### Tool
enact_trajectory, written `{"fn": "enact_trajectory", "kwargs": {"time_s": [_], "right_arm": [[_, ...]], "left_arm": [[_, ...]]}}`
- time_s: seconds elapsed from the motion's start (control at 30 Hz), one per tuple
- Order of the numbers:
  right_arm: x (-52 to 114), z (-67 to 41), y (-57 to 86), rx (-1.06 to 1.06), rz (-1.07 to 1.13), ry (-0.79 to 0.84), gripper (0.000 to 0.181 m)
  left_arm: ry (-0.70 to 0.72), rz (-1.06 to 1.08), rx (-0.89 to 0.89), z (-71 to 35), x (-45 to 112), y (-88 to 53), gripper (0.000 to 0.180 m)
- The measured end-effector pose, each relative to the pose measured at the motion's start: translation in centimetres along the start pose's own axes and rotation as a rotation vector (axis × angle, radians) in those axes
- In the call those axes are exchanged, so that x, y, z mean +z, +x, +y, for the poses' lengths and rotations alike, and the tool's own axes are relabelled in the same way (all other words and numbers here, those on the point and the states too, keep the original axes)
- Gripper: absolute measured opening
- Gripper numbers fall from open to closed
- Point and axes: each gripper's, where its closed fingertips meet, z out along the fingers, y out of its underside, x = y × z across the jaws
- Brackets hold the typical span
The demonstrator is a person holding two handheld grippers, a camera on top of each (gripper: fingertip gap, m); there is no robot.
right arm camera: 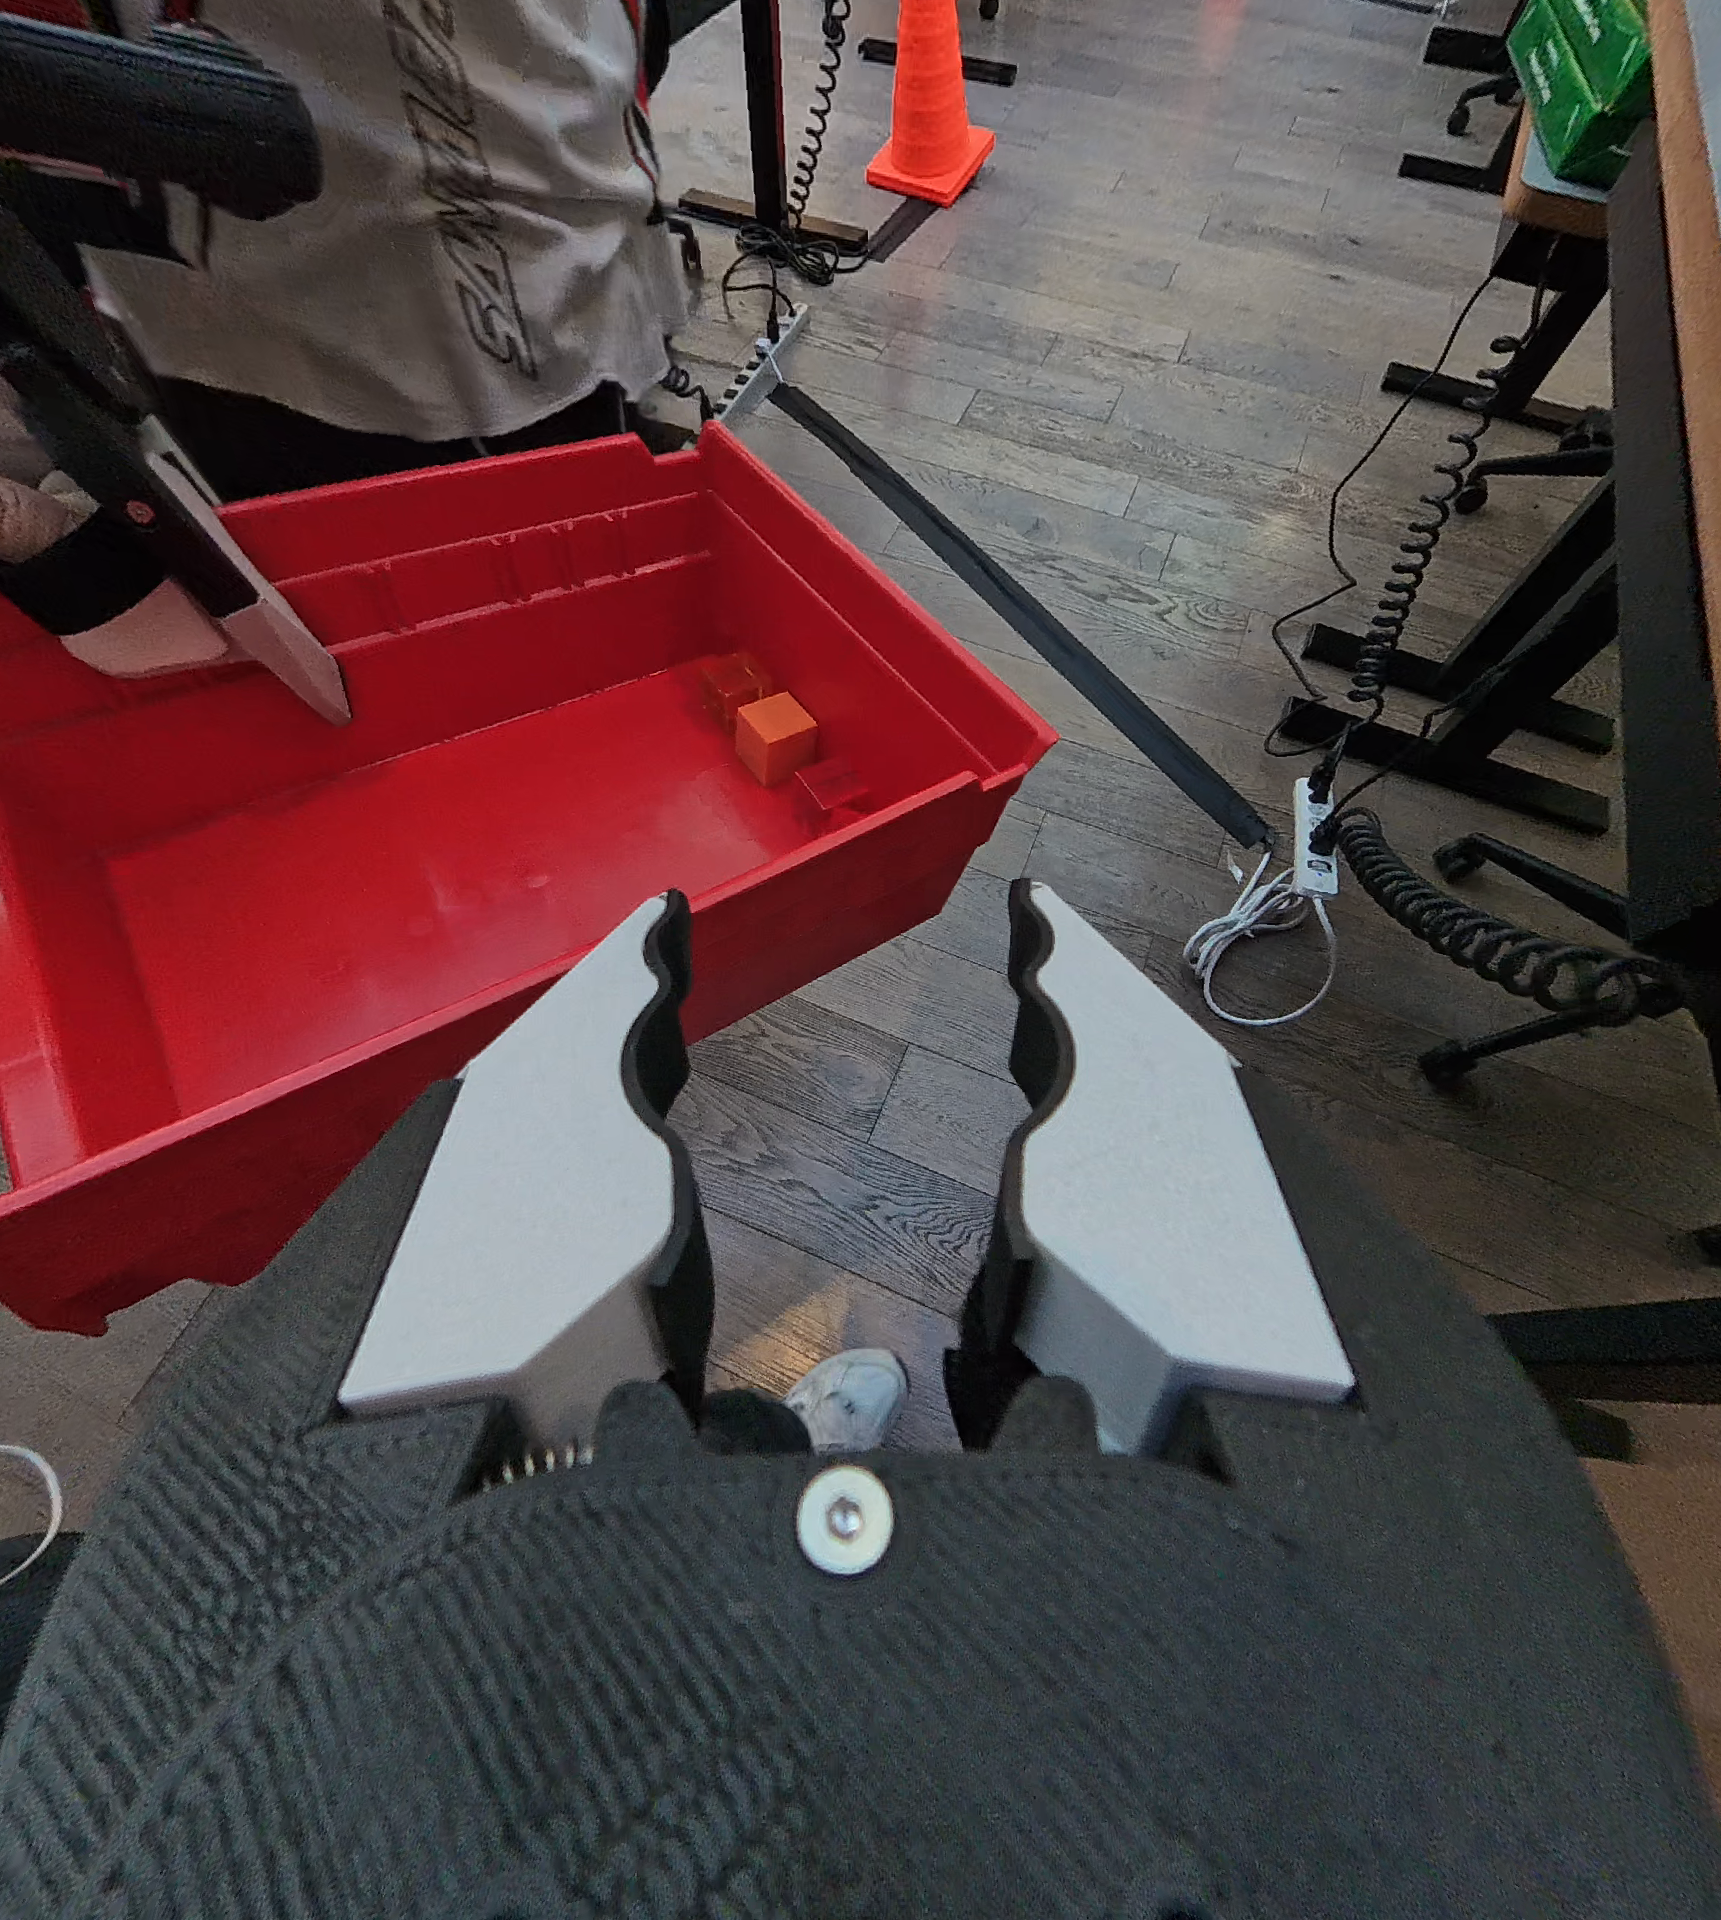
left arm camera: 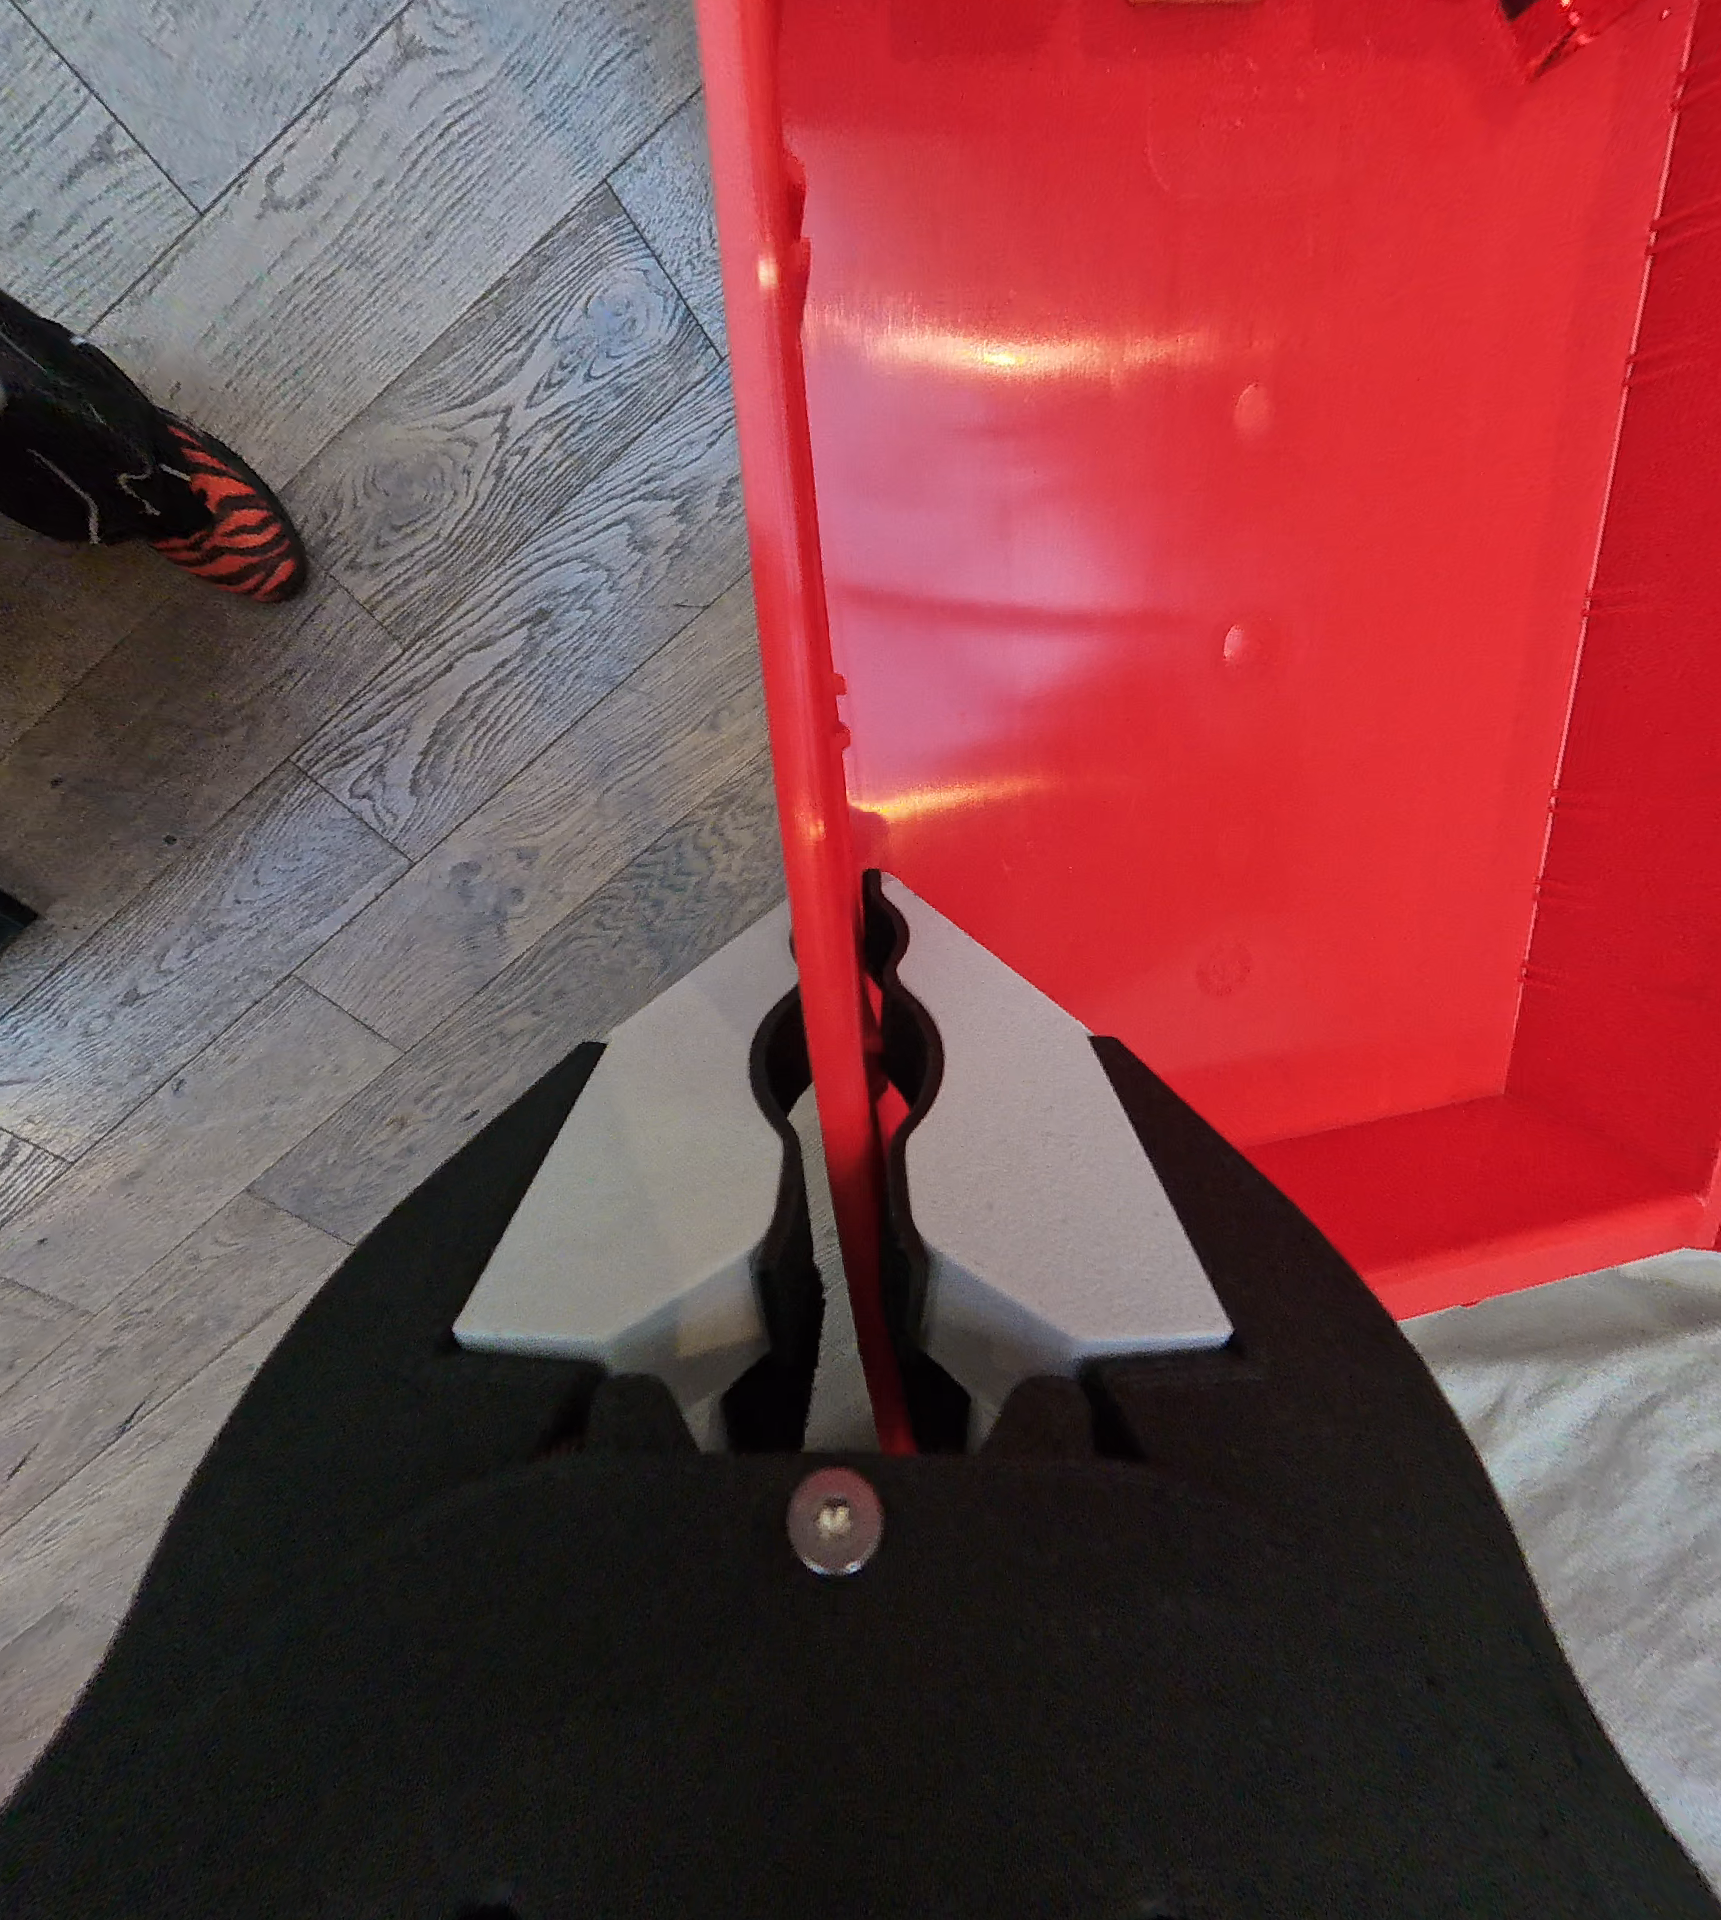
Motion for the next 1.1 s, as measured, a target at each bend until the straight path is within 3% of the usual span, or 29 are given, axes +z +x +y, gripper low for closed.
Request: {"fn": "enact_trajectory", "kwargs": {"time_s": [0.3,0.67,0.97,1.1], "right_arm": [[14.6,-6.1,7.3,-0.027,-0.055,-0.029,0.063],[38.8,-24.2,19.3,-0.163,-0.109,0.067,0.064],[59.4,-34.6,24.2,-0.235,-0.12,0.039,0.064],[68.1,-38.9,27.8,-0.115,-0.103,-0.034,0.063]], "left_arm": [[-0.006,-0.052,-0.036,-11.9,0.1,-7.2,0.002],[0.055,-0.135,-0.209,-27.7,-5.4,-20.8,0.002],[0.138,-0.153,-0.104,-47.4,-9.2,-37.7,0.002],[0.139,-0.154,-0.052,-56.4,-11.3,-45.7,0.002]]}}
